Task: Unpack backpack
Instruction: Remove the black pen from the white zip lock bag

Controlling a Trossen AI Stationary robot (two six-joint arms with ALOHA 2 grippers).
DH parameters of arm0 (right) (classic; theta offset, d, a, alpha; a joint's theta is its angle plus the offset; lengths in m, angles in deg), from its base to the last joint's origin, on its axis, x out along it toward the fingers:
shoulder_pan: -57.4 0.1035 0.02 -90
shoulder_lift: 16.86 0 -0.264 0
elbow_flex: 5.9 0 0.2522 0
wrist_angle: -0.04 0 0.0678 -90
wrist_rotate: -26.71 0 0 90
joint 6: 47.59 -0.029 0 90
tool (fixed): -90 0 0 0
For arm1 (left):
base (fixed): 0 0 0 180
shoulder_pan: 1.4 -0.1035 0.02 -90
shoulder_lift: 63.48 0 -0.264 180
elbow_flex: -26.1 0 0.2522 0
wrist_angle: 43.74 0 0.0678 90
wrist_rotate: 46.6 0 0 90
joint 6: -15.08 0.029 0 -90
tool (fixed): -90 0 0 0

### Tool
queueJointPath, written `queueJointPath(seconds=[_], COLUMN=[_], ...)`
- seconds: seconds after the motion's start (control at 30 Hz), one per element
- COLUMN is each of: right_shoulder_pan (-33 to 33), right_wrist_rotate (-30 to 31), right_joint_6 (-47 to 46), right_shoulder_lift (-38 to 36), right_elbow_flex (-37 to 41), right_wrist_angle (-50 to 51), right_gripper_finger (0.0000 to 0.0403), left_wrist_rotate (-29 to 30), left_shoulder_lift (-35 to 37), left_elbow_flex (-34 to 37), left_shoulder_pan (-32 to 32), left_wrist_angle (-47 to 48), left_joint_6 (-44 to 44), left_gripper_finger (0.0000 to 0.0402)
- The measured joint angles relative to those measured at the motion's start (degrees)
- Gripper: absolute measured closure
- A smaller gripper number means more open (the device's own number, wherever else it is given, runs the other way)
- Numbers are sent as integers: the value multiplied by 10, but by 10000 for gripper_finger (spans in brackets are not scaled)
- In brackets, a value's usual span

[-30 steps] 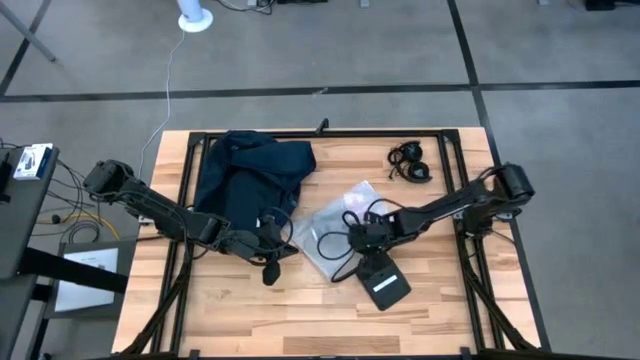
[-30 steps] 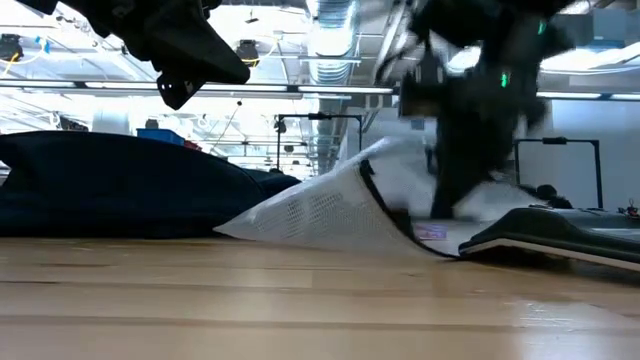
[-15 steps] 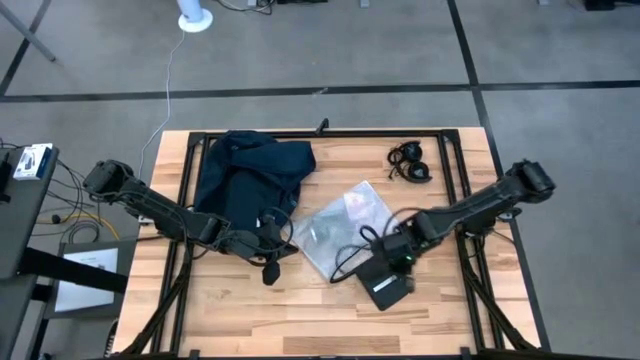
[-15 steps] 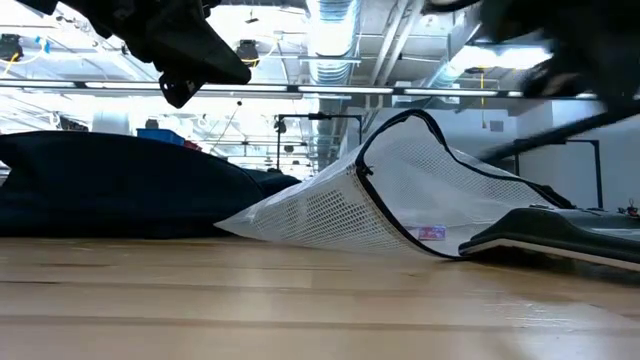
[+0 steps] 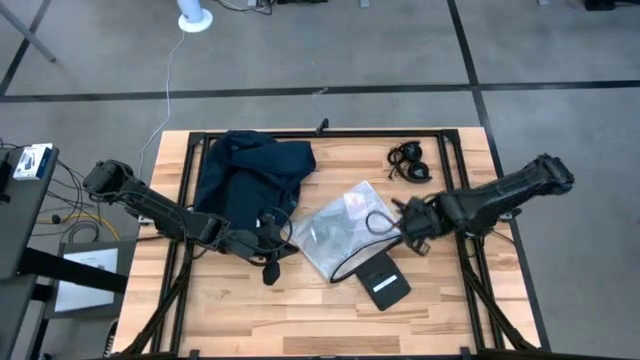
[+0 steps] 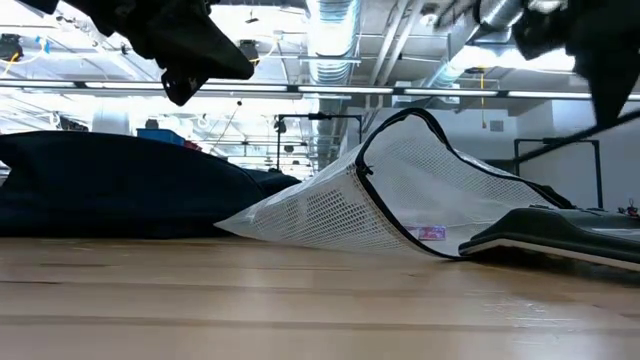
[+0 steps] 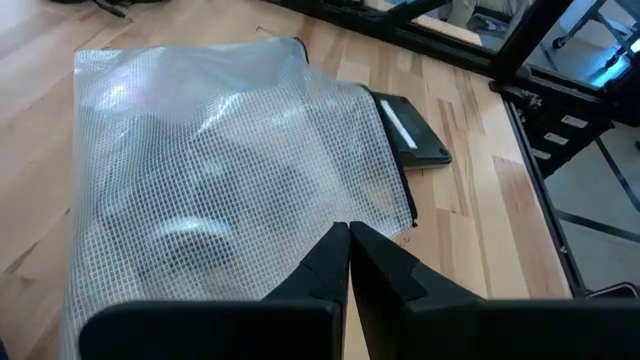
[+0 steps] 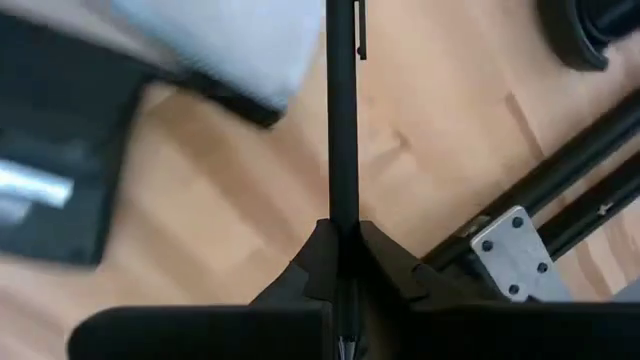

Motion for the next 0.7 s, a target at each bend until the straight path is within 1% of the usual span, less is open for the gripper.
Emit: queueJointPath(seconds=[0.1, 0.23, 0.33, 0.47, 0.53, 0.6, 0.7], right_shoulder_pan=[-81, -190, -248, -299, -314, -323, -326], right_wrist_rotate=[33, 31, 29, 24, 27, 27, 29], right_joint_6=[19, 50, 77, 94, 94, 94, 95], right_shoulder_lift=[-29, -54, -49, -30, -24, -22, -22], right_elbow_flex=[70, 153, 187, 192, 192, 192, 191], right_wrist_angle=[-68, -215, -265, -267, -264, -264, -260], right_gripper_finger=[395, 394, 391, 382, 371, 352, 313], left_wrist_rotate=[0, 0, -1, -1, -2, -2, -2], left_shoulder_lift=[0, 0, 0, 0, 0, 0, 0], left_elbow_flex=[0, 0, 0, 0, 0, 0, 0], left_shoulder_pan=[0, 0, 0, 2, 4, 4, 4], left_wrist_angle=[0, -1, -1, -10, -14, -14, -16], left_joint_6=[6, 5, 4, 5, 7, 7, 7], left_gripper_finger=[402, 402, 402, 402, 402, 402, 402])
